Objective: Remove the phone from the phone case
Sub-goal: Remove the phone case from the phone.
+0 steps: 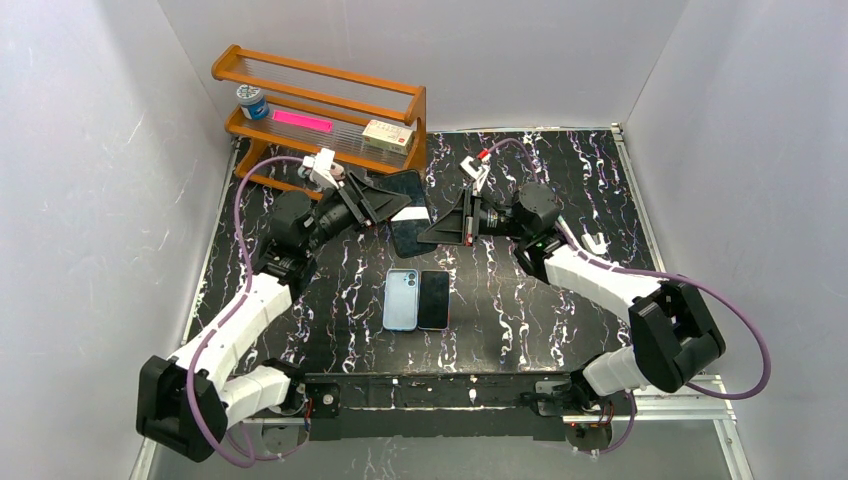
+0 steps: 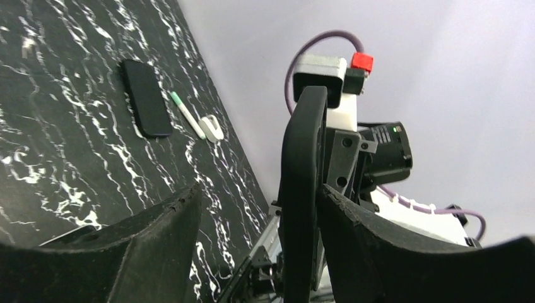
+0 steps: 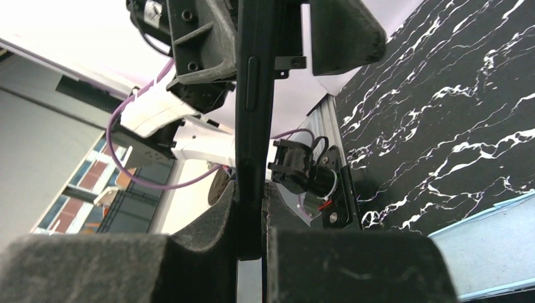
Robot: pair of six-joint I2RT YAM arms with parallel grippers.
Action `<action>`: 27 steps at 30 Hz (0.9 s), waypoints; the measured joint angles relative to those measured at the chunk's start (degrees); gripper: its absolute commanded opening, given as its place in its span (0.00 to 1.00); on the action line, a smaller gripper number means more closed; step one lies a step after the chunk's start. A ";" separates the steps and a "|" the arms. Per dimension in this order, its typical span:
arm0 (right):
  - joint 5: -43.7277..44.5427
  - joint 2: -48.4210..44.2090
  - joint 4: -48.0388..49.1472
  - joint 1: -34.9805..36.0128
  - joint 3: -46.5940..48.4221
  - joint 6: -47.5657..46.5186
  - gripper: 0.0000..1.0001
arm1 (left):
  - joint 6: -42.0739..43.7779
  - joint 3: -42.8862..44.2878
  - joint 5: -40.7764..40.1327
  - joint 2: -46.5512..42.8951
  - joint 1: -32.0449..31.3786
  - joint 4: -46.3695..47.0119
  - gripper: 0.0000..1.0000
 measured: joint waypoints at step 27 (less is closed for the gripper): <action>-1.27 -1.92 -4.52 0.17 1.57 -4.42 0.60 | -5.49 -0.68 -2.40 -3.21 0.33 2.51 0.00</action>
